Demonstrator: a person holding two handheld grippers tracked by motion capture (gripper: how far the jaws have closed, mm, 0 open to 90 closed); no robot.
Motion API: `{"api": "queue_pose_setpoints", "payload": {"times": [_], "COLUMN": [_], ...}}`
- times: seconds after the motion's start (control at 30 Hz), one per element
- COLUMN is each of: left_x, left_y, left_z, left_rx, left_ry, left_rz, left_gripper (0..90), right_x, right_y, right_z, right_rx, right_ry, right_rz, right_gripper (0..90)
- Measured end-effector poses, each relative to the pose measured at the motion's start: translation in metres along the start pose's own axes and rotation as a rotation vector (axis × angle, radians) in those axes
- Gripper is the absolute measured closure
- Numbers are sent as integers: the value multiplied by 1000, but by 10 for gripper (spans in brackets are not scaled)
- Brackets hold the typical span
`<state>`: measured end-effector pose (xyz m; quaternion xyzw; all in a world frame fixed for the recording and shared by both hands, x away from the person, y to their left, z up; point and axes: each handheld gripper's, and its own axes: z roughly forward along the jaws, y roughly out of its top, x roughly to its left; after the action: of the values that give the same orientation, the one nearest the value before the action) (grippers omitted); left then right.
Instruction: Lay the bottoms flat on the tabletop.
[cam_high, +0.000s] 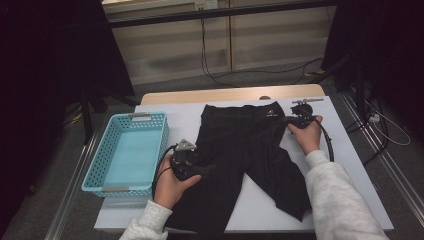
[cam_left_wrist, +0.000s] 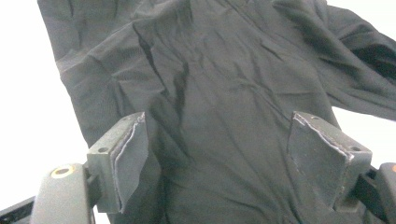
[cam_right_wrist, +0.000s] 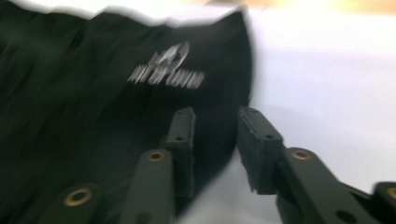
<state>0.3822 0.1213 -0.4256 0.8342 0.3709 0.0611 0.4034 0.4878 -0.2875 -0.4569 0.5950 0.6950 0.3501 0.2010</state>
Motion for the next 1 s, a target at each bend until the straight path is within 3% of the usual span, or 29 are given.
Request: {"api": "queue_pose_setpoints", "payload": {"times": [0.07,0.17,0.23,0.43,0.67,0.73,0.83,1.0], "left_x": [-2,-4,-5,-7,-6,-4,0,-1], "left_y": [0,0,-1,-2,-4,-5,-9,-11], "left_z": [0,0,1,3,7,9,15,20], "left_rx": [-8,-7,-12,-2,-2,0,15,31], "left_ry": [-3,-11,-11,-15,-4,4,11,16], "left_rz": [-3,5,3,12,12,13,14,37], "left_gripper": [210,210,210,211,215,221,225,225], "right_x": [5,15,23,40,49,51,52,55], "right_y": [-9,-24,-33,-57,-80,-81,-79,-83], "right_z": [-12,-32,-44,-73,-87,-87,-94,-103], "right_rx": [19,16,36,23,13,32,5,2], "right_ry": [7,64,65,84,87,99,100,147], "right_rz": [-32,-43,-86,-112,-145,-159,-154,-160], "right_gripper": [617,599,567,564,653,651,664,681]}}
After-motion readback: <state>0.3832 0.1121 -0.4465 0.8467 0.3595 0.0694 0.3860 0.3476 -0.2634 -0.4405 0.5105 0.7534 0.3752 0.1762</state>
